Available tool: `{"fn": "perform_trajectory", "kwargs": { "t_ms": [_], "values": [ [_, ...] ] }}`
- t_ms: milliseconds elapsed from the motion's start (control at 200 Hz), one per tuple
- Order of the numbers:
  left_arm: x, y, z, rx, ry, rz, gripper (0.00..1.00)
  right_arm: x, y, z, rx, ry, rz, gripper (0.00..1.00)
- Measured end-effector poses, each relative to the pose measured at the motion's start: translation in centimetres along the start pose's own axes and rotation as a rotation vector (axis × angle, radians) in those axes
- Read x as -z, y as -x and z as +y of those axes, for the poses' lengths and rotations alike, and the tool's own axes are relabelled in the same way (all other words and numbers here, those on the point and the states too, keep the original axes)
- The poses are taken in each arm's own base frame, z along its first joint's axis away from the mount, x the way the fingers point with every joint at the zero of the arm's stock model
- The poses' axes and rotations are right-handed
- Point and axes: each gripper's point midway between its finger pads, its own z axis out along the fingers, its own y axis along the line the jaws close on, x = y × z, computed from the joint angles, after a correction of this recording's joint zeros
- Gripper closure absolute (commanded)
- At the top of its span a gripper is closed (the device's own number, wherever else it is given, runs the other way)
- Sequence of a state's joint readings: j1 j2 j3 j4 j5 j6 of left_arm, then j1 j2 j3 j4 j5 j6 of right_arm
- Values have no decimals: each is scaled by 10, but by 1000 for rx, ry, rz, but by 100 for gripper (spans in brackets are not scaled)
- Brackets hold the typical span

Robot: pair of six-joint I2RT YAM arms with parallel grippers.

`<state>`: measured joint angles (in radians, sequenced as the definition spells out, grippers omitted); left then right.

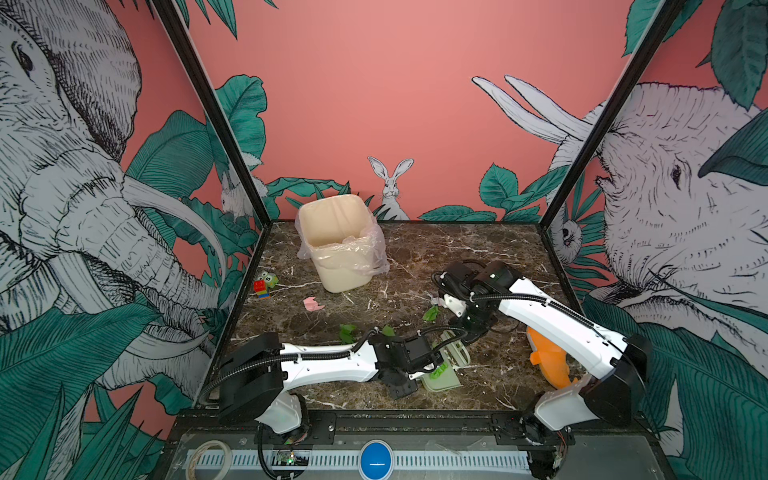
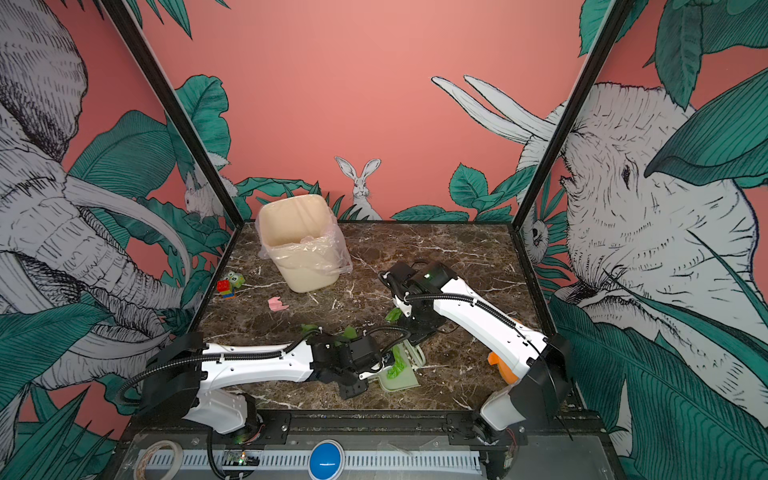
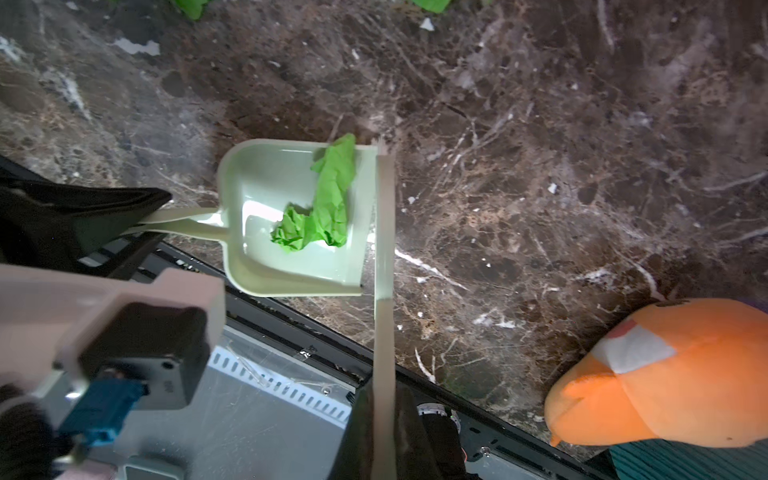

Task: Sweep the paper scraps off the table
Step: 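Sweep the green scraps with the right gripper's brush into the dustpan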

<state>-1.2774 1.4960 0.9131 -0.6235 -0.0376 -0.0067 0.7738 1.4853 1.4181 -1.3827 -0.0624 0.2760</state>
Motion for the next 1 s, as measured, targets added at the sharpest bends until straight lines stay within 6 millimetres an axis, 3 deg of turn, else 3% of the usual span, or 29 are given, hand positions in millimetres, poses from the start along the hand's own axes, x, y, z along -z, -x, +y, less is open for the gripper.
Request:
{"fn": "perform_trajectory", "kwargs": {
  "t_ms": [220,445,735,1000],
  "values": [
    [0,-2,0,0,0,8,97,-10,-2,-1,6,-12,36,100],
    [0,-4,0,1,0,16,97,-19,-6,19,50,30,66,100],
    [0,-5,0,0,0,21,97,-17,-6,43,72,110,49,100],
    [4,-5,2,1,12,0,97,-2,-10,34,57,85,-20,100]
  ]
}}
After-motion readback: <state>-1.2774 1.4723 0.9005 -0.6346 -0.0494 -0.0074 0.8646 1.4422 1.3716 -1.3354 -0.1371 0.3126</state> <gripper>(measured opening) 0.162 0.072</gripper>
